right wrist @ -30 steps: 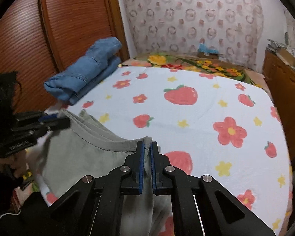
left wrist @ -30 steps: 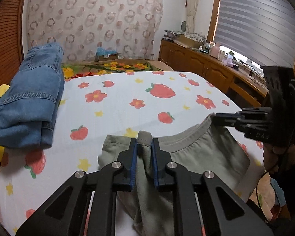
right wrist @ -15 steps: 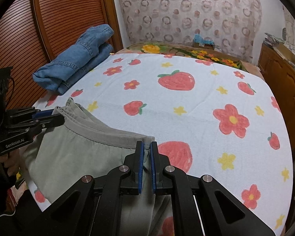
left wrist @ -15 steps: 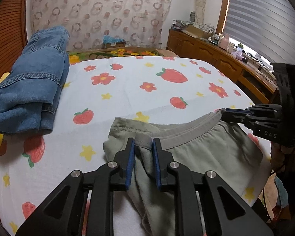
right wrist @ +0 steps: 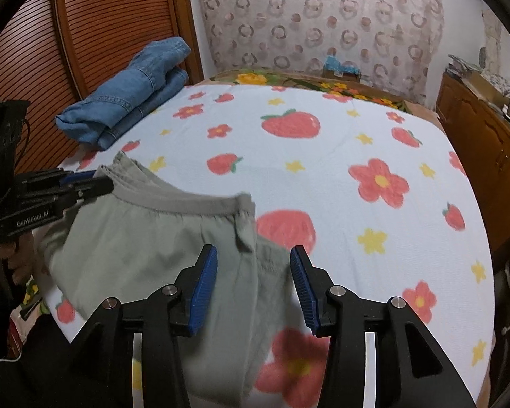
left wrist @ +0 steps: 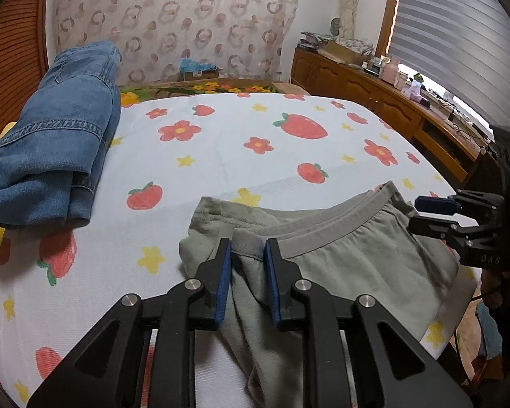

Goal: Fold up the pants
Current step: 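Pull the waistband straight with the left gripper while the right gripper opens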

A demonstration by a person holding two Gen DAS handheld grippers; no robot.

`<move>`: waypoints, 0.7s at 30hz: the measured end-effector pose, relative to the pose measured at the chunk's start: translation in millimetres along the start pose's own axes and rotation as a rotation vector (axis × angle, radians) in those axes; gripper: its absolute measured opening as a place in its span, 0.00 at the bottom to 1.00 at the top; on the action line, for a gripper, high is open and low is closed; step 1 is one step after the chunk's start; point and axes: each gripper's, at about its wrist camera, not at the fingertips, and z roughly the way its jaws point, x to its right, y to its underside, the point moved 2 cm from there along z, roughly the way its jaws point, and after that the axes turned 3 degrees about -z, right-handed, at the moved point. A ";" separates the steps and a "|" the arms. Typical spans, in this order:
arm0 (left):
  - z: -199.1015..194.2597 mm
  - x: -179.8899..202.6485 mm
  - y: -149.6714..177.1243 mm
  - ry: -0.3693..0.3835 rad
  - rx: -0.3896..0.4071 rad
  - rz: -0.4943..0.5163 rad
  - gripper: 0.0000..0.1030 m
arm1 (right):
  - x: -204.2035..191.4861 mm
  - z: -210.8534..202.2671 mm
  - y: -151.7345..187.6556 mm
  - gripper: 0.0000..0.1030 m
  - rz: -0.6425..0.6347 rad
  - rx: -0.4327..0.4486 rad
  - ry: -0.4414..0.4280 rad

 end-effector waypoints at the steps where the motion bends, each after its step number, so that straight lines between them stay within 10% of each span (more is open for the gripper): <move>1: 0.7 -0.7 0.5 -0.004 -0.001 -0.002 0.23 | 1.2 0.0 1.8 0.45 0.004 -0.006 0.002; 21: 6.8 -3.2 6.1 0.010 -0.015 0.000 0.43 | -2.8 22.3 -2.7 0.49 -0.014 0.004 -0.038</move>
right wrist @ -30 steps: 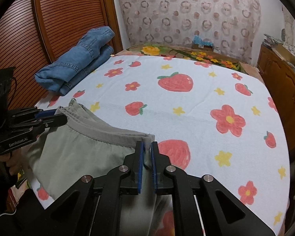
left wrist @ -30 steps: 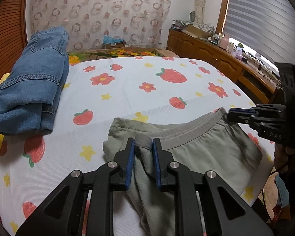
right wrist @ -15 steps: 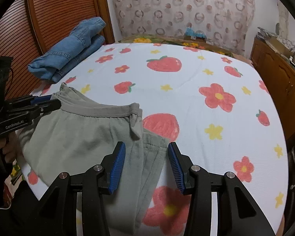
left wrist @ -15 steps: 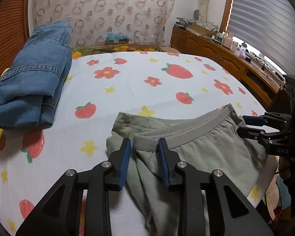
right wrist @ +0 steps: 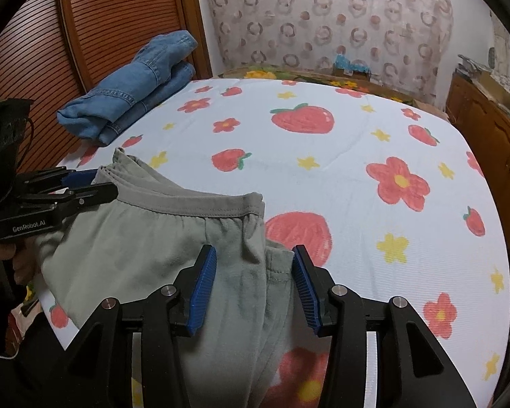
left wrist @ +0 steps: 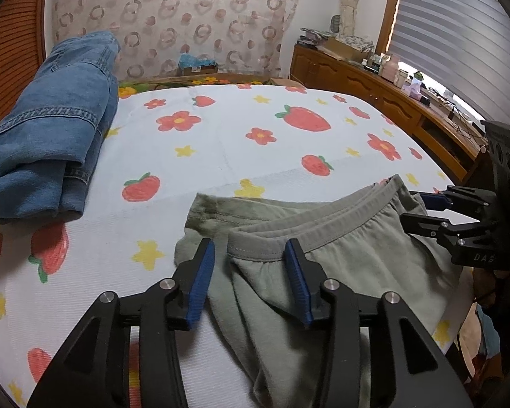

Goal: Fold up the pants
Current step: 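Pull the waistband straight with the left gripper while the right gripper opens, then open the left gripper and hold both grippers above the pants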

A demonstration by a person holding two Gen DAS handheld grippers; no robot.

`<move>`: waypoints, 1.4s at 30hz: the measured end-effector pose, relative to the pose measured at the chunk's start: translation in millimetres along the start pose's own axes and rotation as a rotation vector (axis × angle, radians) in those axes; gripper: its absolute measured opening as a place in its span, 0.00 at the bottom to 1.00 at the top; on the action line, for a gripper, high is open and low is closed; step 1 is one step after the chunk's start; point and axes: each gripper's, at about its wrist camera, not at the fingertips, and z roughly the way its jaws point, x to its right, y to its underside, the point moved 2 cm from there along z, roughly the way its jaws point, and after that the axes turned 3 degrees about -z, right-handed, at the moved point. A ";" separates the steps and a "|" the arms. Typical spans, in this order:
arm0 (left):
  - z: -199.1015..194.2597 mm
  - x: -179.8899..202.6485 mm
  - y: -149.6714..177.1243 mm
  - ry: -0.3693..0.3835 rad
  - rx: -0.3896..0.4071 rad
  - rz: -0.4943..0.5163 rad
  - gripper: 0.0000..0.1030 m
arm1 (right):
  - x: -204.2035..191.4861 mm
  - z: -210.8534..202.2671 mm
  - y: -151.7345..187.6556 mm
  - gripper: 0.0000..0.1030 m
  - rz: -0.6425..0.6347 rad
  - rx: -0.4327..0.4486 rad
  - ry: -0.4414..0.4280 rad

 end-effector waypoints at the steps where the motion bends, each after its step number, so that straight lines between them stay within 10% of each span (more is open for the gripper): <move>1: 0.6 -0.1 -0.2 -0.001 0.001 0.000 0.43 | -1.3 0.9 0.2 0.51 -0.007 0.000 0.002; 10: -0.3 1.9 0.0 -0.007 -0.010 0.031 0.43 | -7.3 2.6 0.5 0.54 -0.029 0.002 0.018; 15: -11.1 2.0 -3.4 -0.036 0.033 0.046 0.78 | -7.8 3.1 0.2 0.54 -0.032 0.002 0.023; 42: 3.6 -19.1 -2.8 -0.043 -0.019 -0.012 0.60 | -0.4 -8.1 4.2 0.54 0.023 0.019 0.034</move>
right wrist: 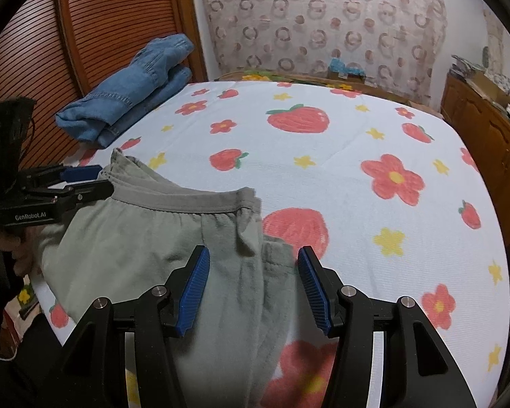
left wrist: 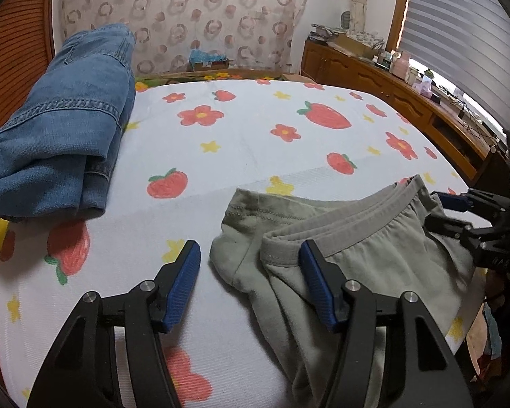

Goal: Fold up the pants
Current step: 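Open the left gripper and hold both grippers above the pants, then close both grippers on the waistband of the folded grey-green pants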

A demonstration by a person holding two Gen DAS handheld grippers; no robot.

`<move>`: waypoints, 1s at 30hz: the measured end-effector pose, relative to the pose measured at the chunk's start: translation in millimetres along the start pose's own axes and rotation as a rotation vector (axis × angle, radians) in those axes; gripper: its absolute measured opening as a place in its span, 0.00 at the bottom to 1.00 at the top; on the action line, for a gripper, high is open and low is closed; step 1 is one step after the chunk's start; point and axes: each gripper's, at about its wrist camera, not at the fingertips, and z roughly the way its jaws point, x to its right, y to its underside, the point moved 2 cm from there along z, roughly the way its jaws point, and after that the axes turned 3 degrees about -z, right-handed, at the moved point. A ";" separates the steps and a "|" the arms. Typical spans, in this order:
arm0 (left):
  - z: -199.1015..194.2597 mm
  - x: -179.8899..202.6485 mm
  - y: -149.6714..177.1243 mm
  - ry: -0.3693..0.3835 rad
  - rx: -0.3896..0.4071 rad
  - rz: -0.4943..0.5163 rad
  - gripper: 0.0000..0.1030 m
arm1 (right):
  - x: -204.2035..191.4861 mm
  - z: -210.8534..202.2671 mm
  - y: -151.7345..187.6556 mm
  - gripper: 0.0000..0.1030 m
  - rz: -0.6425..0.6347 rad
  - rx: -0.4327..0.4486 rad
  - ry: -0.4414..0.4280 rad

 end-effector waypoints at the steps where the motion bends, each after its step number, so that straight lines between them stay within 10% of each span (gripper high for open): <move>1: 0.0 0.4 -0.1 -0.003 0.001 0.003 0.60 | 1.1 -3.0 0.3 0.54 0.005 0.005 0.014; 12: -0.1 0.1 0.4 0.013 -0.002 0.005 0.57 | 5.9 -6.6 4.5 0.54 0.027 -0.028 0.023; 17: -5.1 5.4 1.5 0.067 0.015 0.011 0.30 | -4.9 -3.7 1.8 0.16 -0.011 -0.034 -0.032; 30: -53.4 23.7 -1.8 0.098 0.162 0.006 0.16 | -4.3 -26.8 2.3 0.09 0.015 0.069 -0.073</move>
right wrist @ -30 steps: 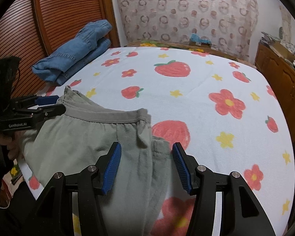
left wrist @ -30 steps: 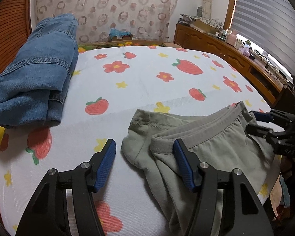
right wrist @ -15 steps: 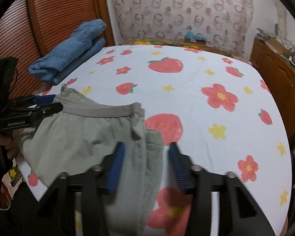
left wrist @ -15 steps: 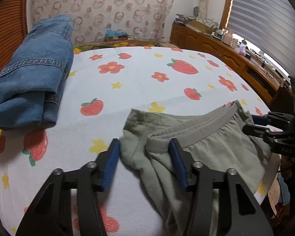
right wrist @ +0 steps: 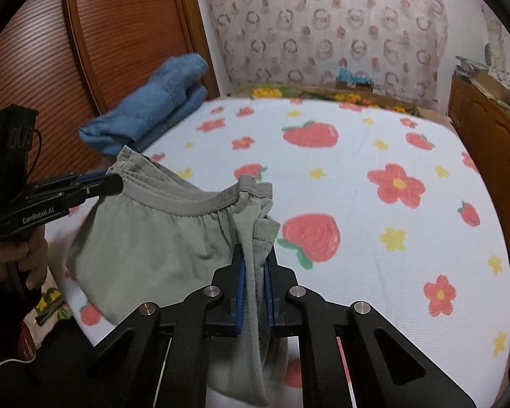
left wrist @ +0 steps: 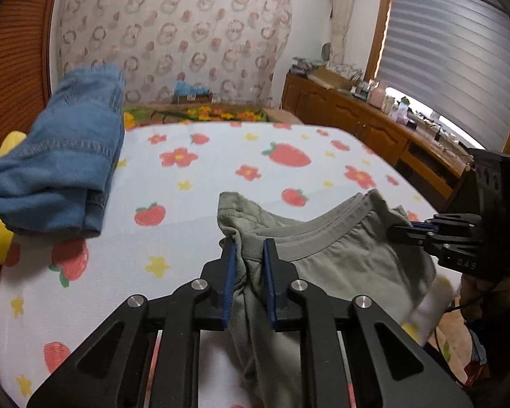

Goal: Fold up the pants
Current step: 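Close both grippers on the waistband of the folded grey-green pants, then lift the folded pants with both grippers and carry them onto the blue jeans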

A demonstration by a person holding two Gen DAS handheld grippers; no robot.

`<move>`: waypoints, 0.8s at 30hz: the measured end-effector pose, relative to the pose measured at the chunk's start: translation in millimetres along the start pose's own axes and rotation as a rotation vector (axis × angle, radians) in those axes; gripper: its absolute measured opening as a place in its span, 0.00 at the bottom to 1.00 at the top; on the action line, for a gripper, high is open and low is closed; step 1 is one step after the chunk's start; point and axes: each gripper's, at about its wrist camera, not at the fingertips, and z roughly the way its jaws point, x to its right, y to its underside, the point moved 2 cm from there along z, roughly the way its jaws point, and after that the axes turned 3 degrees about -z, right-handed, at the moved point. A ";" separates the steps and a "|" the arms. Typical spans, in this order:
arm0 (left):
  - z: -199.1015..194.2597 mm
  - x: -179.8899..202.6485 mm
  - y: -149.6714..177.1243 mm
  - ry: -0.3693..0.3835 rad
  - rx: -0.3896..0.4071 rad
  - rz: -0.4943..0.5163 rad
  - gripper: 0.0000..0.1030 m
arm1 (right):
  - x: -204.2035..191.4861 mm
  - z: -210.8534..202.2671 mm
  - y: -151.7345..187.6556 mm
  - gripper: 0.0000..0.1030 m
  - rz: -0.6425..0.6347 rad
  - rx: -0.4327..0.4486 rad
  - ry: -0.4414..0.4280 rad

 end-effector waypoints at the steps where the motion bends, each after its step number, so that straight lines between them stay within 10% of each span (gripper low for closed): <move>1: -3.8 2.0 -1.7 0.007 0.009 0.004 0.16 | -1.4 -3.4 -0.9 0.09 -0.002 0.012 0.001; 24: -74.3 15.9 -40.4 -0.004 0.198 0.056 0.16 | -25.6 -67.8 -34.3 0.09 -0.101 0.183 0.010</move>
